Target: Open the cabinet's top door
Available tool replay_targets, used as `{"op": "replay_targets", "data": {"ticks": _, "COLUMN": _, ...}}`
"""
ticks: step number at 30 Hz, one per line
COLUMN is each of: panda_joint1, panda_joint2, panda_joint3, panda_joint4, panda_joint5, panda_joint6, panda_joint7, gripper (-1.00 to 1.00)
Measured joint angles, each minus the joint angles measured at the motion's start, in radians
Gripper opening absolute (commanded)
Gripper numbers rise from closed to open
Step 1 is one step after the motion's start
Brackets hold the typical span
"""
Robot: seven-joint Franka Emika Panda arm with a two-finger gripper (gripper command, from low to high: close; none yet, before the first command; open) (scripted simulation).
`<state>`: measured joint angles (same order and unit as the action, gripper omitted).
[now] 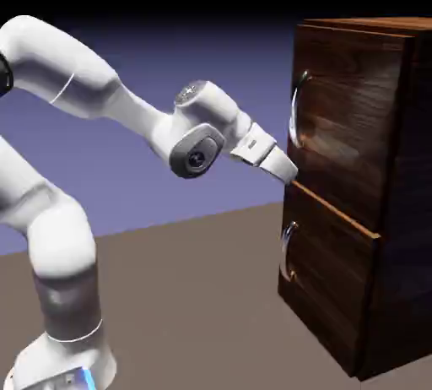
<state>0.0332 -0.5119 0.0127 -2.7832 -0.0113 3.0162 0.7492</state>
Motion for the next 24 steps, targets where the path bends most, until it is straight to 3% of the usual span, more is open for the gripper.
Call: {"op": "replay_targets", "data": {"ticks": 24, "panda_joint1": 0.731, "panda_joint2": 0.849, "panda_joint3": -0.777, "panda_joint4": 0.031, "panda_joint5": 0.874, "panda_joint6": -0.272, "panda_joint7": 0.741, "gripper": 0.00}}
